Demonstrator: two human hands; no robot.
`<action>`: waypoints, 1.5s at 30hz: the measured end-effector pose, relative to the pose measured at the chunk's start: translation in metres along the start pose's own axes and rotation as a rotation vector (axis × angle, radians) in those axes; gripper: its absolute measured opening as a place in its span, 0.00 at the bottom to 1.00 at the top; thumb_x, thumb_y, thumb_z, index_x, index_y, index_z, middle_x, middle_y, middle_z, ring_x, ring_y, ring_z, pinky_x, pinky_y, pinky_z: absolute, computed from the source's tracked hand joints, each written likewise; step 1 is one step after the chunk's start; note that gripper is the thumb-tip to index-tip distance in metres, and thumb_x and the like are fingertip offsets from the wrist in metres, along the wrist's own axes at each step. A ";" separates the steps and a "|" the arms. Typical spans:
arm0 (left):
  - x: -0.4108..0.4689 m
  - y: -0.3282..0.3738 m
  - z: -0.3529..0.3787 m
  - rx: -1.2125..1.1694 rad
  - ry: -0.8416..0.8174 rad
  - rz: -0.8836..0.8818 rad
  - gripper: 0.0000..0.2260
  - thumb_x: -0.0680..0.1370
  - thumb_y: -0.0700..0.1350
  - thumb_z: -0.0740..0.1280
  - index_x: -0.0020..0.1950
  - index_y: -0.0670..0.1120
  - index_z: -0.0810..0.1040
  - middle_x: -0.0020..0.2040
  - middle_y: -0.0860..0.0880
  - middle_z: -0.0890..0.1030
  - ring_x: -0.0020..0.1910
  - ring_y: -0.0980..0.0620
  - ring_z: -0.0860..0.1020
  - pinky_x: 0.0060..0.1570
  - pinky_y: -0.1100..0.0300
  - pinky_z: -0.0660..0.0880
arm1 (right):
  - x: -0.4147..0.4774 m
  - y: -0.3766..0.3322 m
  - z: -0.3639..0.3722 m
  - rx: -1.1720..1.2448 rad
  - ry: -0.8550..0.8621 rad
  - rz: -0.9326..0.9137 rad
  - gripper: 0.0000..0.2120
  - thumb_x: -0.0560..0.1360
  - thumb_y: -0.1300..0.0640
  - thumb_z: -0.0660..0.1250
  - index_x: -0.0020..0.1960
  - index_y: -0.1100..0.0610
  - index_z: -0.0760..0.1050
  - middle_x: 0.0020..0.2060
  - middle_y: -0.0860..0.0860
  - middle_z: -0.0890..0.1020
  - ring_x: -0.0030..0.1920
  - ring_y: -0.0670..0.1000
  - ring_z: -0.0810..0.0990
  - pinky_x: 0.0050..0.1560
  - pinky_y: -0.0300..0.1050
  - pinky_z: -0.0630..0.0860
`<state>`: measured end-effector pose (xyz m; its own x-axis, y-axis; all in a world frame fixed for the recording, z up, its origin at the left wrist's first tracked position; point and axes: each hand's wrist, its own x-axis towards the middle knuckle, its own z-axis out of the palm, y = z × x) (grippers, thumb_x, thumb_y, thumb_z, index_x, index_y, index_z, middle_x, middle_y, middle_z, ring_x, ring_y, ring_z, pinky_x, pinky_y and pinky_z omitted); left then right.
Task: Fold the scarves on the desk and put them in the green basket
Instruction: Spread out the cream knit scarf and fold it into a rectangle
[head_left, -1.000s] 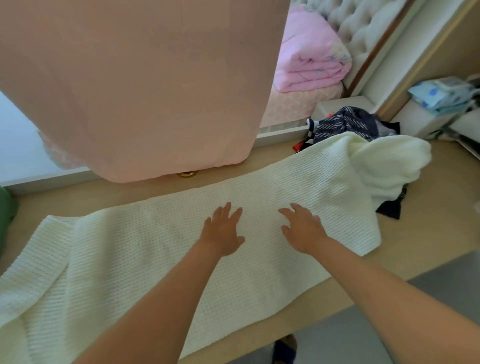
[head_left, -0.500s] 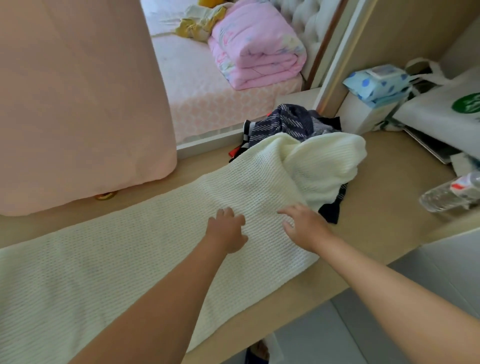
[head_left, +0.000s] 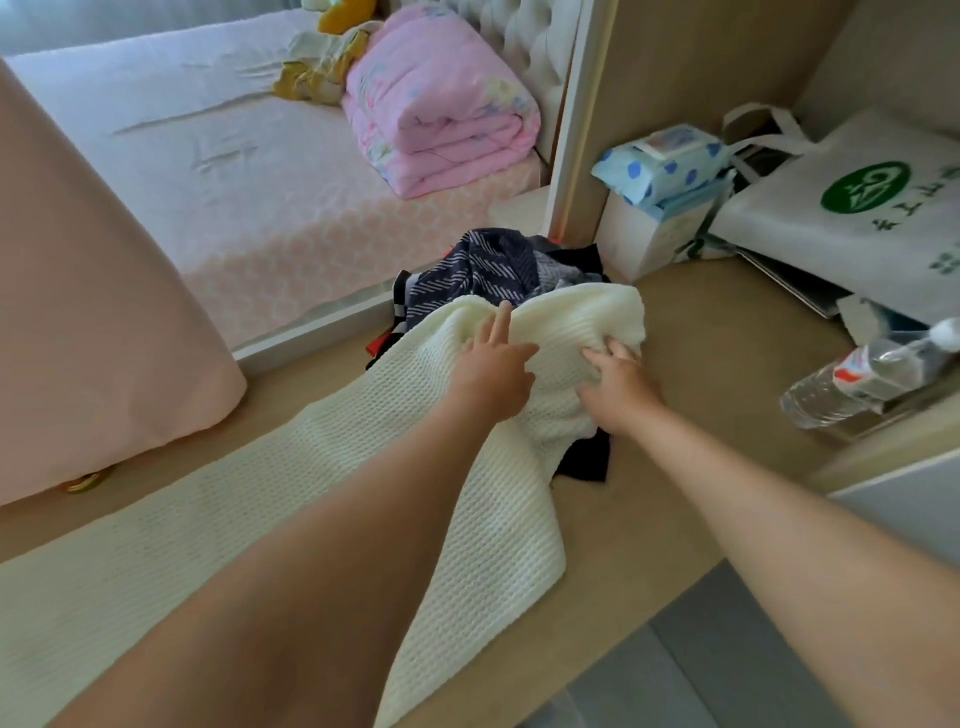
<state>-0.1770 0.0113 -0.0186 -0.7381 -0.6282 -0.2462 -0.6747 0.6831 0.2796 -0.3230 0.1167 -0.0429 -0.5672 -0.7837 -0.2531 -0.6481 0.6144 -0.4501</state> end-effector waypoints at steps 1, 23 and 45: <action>0.005 0.000 0.001 0.004 -0.040 -0.011 0.23 0.82 0.51 0.61 0.77 0.54 0.62 0.80 0.46 0.41 0.79 0.43 0.46 0.74 0.41 0.52 | 0.001 0.001 0.001 0.044 0.042 -0.043 0.24 0.77 0.57 0.65 0.73 0.54 0.70 0.75 0.53 0.65 0.74 0.55 0.64 0.73 0.51 0.62; -0.150 -0.162 -0.025 -0.522 0.278 -0.178 0.08 0.77 0.43 0.66 0.48 0.54 0.83 0.41 0.58 0.80 0.42 0.57 0.78 0.37 0.62 0.71 | -0.107 -0.165 0.065 0.425 -0.006 -0.351 0.14 0.72 0.53 0.71 0.55 0.49 0.71 0.47 0.45 0.77 0.45 0.45 0.77 0.46 0.38 0.75; -0.217 -0.206 0.040 -0.551 0.169 -0.243 0.14 0.77 0.37 0.60 0.52 0.53 0.80 0.48 0.55 0.80 0.46 0.56 0.77 0.45 0.61 0.72 | -0.128 -0.169 0.152 -0.354 -0.060 -0.378 0.25 0.73 0.33 0.63 0.64 0.46 0.76 0.63 0.48 0.71 0.66 0.53 0.65 0.67 0.50 0.63</action>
<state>0.1220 0.0217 -0.0595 -0.5222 -0.8227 -0.2248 -0.6869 0.2495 0.6825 -0.0639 0.0993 -0.0649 -0.2371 -0.9542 -0.1825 -0.9400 0.2728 -0.2049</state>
